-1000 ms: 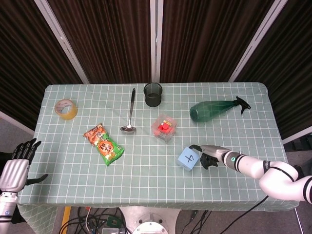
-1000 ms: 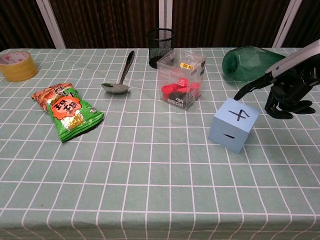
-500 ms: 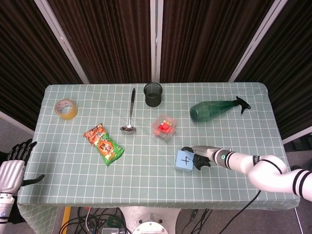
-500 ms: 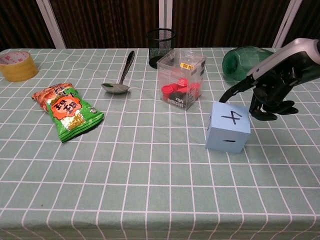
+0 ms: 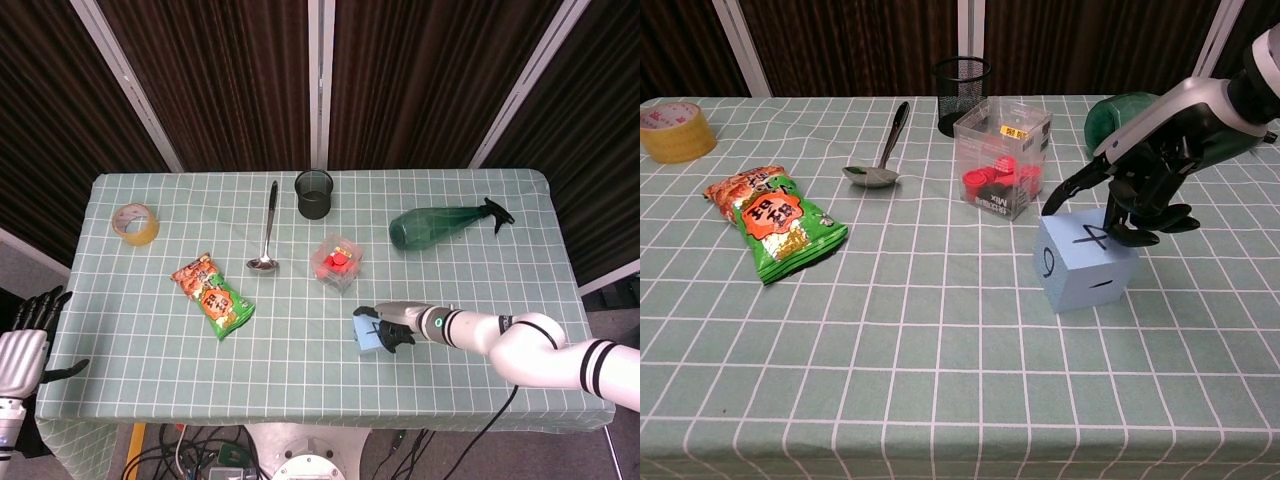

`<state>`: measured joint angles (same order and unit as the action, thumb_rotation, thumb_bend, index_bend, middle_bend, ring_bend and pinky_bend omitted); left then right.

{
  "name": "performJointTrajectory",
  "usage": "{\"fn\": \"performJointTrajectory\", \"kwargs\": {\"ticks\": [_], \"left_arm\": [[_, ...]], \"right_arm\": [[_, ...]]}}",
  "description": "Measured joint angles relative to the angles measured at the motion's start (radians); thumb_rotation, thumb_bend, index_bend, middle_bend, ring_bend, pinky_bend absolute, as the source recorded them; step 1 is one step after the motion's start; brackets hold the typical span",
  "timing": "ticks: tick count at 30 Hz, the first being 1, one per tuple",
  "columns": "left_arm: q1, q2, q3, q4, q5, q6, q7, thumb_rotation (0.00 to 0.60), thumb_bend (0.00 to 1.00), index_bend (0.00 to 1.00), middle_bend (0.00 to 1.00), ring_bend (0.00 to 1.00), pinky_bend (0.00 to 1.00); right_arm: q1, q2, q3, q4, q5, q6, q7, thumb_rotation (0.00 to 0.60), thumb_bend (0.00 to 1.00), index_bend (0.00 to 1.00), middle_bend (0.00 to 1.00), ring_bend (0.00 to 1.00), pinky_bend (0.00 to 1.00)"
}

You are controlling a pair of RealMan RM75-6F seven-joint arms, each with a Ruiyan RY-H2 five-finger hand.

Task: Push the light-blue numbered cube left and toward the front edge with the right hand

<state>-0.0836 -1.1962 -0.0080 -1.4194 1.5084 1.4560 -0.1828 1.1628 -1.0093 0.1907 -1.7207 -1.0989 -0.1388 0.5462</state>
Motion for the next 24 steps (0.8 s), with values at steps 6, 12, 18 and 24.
{"fn": "performJointTrajectory", "kwargs": {"ticks": [6, 12, 18, 24], "left_arm": [[0.007, 0.001, 0.001, 0.011, -0.002, 0.006, -0.013, 0.600, 0.00, 0.04, 0.00, 0.00, 0.03], [0.007, -0.001, 0.001, 0.011, 0.003, 0.008, -0.013, 0.600, 0.00, 0.04, 0.00, 0.00, 0.03], [0.006, 0.000, 0.001, 0.007, 0.004, 0.006, -0.007, 0.600, 0.00, 0.04, 0.00, 0.00, 0.03], [0.007, 0.001, 0.001, 0.005, 0.003, 0.005, -0.005, 0.600, 0.00, 0.04, 0.00, 0.00, 0.03]], "right_arm": [[0.035, -0.003, -0.032, -0.010, 0.014, 0.012, -0.011, 0.600, 1.00, 0.13, 0.93, 0.81, 0.72], [0.056, 0.008, -0.061, -0.031, 0.030, 0.028, -0.021, 0.600, 1.00, 0.14, 0.93, 0.81, 0.72], [0.073, 0.014, -0.081, -0.049, 0.041, 0.030, -0.039, 0.600, 1.00, 0.17, 0.93, 0.81, 0.72], [0.080, 0.016, -0.090, -0.065, 0.048, 0.031, -0.060, 0.600, 1.00, 0.21, 0.93, 0.81, 0.72]]}}
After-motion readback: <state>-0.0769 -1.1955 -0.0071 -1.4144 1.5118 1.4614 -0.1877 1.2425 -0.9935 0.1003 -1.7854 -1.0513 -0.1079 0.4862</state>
